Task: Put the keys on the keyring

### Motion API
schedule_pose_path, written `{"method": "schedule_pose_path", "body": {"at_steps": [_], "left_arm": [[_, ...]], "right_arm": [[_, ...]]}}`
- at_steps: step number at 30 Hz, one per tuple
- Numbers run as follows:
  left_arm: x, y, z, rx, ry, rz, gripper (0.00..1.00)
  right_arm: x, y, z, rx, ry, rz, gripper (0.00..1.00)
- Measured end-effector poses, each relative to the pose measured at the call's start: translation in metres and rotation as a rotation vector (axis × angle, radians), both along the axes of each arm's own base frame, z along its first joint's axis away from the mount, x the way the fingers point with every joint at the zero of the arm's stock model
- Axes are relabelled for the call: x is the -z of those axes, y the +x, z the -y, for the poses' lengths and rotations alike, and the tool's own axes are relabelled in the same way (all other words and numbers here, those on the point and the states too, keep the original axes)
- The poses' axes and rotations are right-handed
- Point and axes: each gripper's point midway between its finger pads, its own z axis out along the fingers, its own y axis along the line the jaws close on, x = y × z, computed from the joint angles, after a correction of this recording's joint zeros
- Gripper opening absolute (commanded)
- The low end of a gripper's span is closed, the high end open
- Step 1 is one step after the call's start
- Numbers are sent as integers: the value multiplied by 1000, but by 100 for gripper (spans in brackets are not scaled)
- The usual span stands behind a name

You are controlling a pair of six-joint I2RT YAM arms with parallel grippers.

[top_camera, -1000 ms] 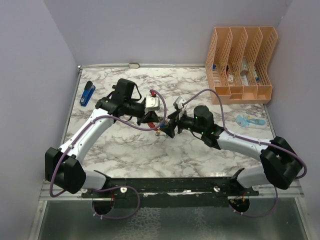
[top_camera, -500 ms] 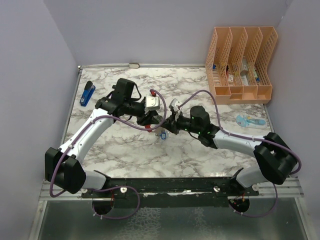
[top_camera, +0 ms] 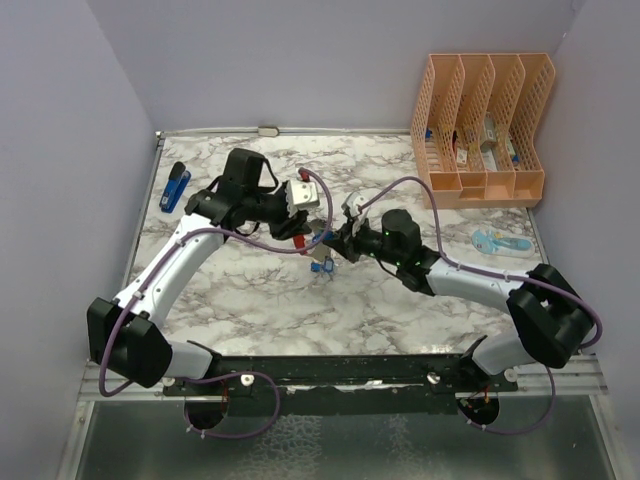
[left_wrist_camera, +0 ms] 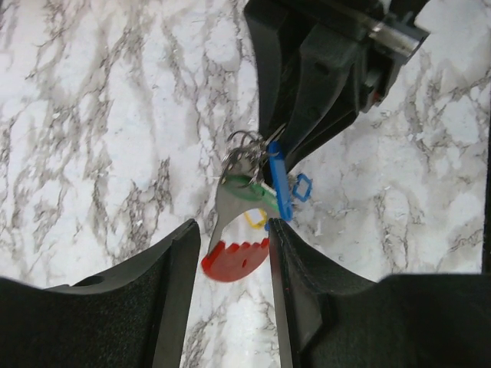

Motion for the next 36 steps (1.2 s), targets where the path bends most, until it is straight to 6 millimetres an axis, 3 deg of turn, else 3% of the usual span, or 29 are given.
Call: {"method": "schedule_pose_path", "body": {"at_steps": [7,10,15,22,24,25,28,33,35,36], "left_arm": [[-3,33,-34,-134,5,31,49],[-2,38,-38,-149,-3,40,50],[22,22,-27,-93,-50,-54,51],[28,5,-16,-9,-110,-123,50],[32,0,-14,7,-122,-138,45],[35,-3,-13,16,-127,-152,37],[43,-9,-10,39,-138,-193,1],[47,-12,-5,75,-152,-237,0],[45,-12,-6,78,-146,-237,0],[44,-12,-6,78,-139,-234,0]], "right_arm": [[1,-6,10,15,58,7,1],[0,-11,10,9,83,-1,1],[-9,-14,6,-10,125,-9,1],[-21,-16,4,-21,167,-3,1],[-24,-17,3,-25,177,-5,1],[-26,-17,2,-27,181,-5,1],[-33,-17,-1,-40,201,-3,1],[-35,-16,0,-40,205,-10,4],[-36,-16,0,-39,203,-10,15],[-36,-16,0,-38,201,-12,30]]}}
